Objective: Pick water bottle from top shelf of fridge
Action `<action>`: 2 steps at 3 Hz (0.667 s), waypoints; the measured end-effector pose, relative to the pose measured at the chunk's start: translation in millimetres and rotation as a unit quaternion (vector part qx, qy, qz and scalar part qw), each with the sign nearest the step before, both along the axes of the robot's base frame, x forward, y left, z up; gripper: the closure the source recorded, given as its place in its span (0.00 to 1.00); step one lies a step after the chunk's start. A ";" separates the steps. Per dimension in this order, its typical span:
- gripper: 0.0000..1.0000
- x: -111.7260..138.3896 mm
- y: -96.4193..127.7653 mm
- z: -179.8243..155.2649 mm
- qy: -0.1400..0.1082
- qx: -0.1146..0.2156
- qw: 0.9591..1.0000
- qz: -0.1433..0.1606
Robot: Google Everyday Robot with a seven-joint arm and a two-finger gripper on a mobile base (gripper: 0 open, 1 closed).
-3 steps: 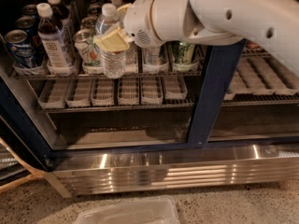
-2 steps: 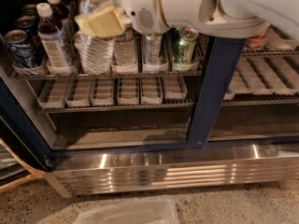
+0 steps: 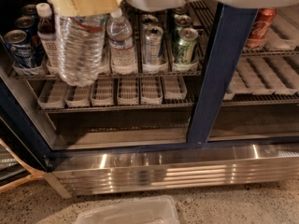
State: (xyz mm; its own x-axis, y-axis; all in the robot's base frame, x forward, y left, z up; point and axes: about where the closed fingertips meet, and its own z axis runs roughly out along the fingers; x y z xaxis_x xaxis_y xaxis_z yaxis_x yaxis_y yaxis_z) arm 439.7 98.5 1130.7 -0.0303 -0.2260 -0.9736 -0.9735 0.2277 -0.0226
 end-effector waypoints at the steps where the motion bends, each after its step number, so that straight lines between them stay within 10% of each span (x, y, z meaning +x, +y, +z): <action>1: 1.00 -21.7 -19.5 -27.8 0.085 -0.046 0.995 0.005; 2: 1.00 -29.2 -43.8 -74.4 0.130 -0.098 0.987 -0.002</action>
Offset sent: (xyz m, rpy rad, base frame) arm -0.0277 -0.0808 -0.1364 -0.3079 0.3636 -0.0248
